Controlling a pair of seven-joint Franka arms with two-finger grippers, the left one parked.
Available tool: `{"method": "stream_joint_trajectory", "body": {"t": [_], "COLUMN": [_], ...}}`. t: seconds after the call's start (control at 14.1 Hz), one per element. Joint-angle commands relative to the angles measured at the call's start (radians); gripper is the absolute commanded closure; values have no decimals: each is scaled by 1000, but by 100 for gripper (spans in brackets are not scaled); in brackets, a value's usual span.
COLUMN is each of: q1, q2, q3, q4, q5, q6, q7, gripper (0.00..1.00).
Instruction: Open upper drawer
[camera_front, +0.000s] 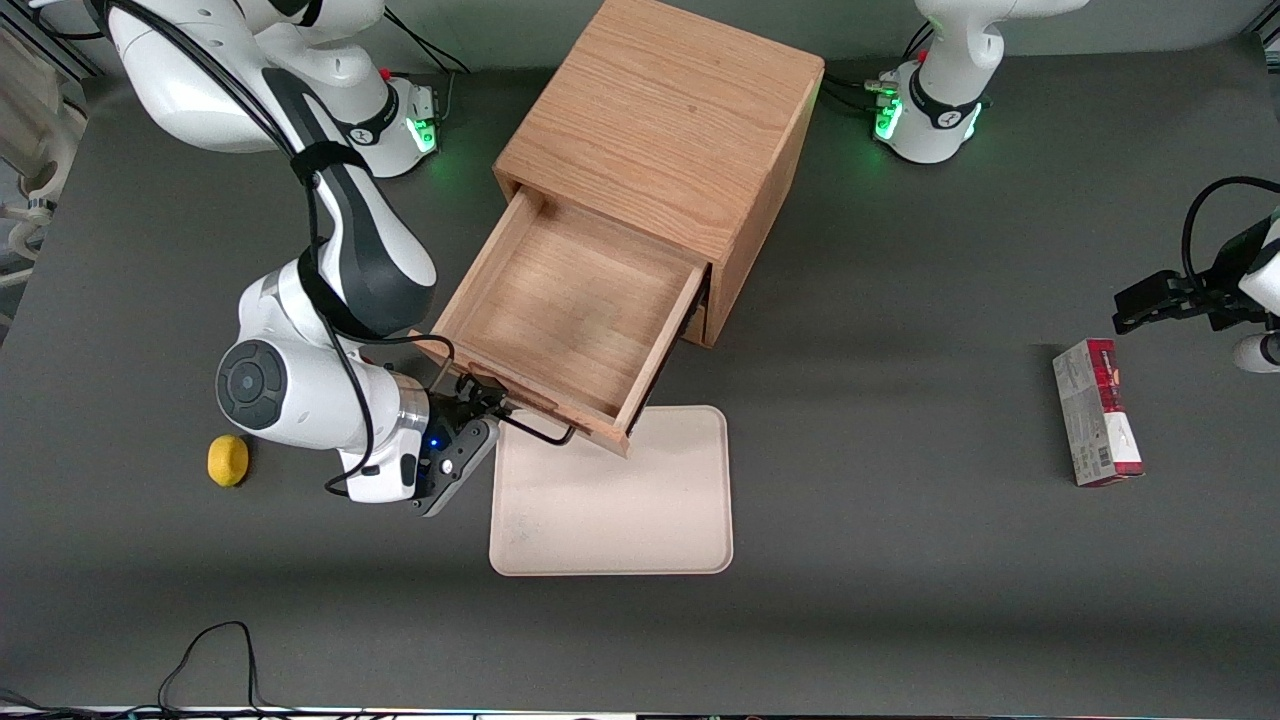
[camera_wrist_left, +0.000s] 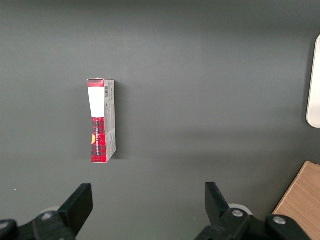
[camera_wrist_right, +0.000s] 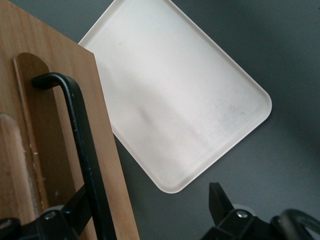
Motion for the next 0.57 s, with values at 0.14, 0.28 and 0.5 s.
{"method": "stream_joint_trajectory", "body": {"t": [0.14,0.28,0.5], "q1": [-7,-6,-7], "q2": [34,40,49], "q3": [5,5,5], "q4": [39,49,57], "q5": [42,42,47], "q6": [24,41,59], "q7": [-26,-24,-24], "gripper": [0,0,0]}}
